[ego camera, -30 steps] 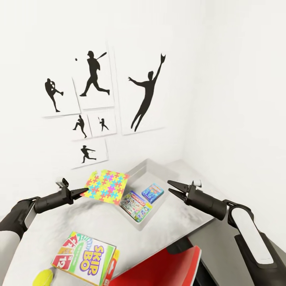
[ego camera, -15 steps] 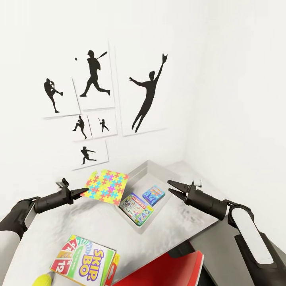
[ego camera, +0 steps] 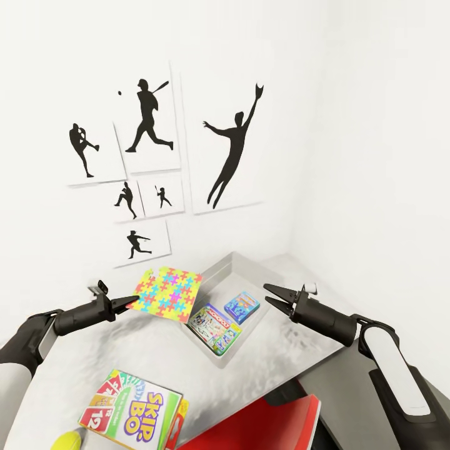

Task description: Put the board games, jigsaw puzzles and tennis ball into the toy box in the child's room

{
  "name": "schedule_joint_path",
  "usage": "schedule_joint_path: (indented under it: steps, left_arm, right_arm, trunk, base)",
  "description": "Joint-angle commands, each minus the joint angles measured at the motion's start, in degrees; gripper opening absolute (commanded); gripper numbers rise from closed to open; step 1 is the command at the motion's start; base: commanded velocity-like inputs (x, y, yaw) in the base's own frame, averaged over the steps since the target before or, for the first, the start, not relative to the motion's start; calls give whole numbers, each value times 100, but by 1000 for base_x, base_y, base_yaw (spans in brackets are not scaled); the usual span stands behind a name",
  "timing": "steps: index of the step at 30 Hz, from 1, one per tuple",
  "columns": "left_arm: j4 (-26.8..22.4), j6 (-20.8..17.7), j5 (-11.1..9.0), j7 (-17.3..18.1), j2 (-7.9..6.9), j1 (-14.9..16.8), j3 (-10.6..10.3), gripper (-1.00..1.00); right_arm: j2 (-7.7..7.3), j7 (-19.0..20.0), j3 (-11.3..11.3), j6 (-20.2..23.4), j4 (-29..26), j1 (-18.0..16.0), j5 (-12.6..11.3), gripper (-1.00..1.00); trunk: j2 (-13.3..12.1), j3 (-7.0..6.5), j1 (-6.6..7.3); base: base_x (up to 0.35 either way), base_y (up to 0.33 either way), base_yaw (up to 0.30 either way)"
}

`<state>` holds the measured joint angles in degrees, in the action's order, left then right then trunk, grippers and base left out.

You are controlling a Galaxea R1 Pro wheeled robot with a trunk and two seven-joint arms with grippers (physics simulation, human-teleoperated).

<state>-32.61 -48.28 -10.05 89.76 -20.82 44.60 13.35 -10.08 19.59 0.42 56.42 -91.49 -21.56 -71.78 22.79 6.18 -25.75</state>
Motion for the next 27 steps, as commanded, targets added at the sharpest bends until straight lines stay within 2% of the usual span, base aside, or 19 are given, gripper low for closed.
schedule_joint_path:
  steps: [1,15,22,25,27]
  left_arm:
    - [0,-60,4,24,-1,5,1,-100]
    - [0,-59,4,24,6,5,-6,-100]
    - [0,-64,11,24,63,8,9,-100]
    - [-86,-111,14,24,232,30,16,-100]
    - [-333,-151,26,24,428,36,16,-100]
  right_arm:
    - [-3,45,2,8,1,-6,41,100]
    - [-3,57,2,10,-1,-6,41,100]
    - [-10,60,-5,17,-1,-6,41,100]
    - [-15,56,-13,18,-1,-6,41,100]
    - [-37,56,-33,26,-1,-7,43,100]
  trunk:
    - [13,13,-4]
    - [13,13,-4]
    - [13,13,-4]
    - [13,13,-4]
    - [13,13,-4]
  base:
    - [0,0,0]
    - [0,0,0]
    - [0,0,0]
    - [0,0,0]
    - [0,0,0]
